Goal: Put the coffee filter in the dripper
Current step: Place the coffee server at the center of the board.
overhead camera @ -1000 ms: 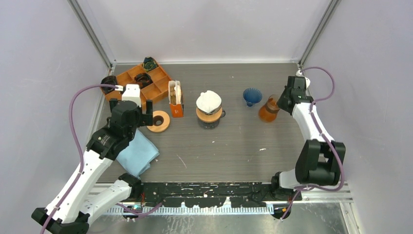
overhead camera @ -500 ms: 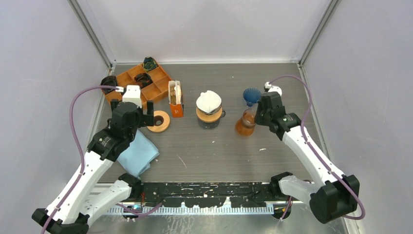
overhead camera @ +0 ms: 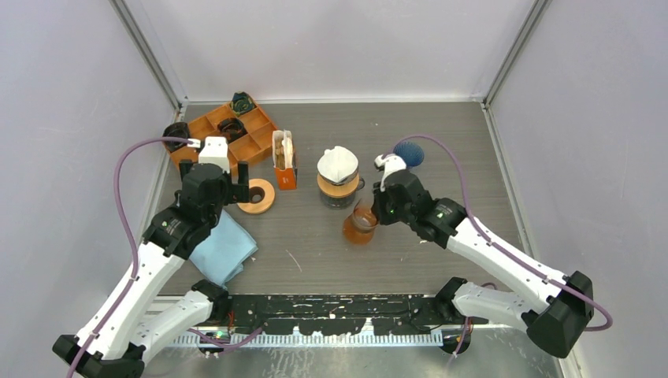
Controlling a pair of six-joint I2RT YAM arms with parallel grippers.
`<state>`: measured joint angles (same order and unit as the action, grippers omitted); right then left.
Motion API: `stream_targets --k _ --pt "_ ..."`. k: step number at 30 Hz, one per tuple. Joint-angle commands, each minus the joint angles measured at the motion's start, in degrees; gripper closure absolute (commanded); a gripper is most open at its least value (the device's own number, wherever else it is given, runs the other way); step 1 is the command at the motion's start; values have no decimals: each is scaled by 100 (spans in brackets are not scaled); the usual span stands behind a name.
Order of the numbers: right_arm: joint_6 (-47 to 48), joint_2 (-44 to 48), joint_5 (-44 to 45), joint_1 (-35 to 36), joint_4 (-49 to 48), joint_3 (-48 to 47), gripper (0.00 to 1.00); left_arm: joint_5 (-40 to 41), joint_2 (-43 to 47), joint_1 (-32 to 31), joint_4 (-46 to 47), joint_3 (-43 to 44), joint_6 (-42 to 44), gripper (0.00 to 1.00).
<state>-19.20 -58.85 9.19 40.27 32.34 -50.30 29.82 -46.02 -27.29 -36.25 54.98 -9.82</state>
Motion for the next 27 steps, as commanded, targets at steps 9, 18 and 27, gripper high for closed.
stream_targets --k 9,18,27 --pt "424 -793 470 1518 -797 -48 99 144 -111 99 338 13 -18 1" --pt "824 -1154 179 1633 -1337 73 98 153 -184 135 347 -4 -19 1" --pt "817 -1304 280 1634 -1634 207 89 88 -335 239 319 34 -39 1"
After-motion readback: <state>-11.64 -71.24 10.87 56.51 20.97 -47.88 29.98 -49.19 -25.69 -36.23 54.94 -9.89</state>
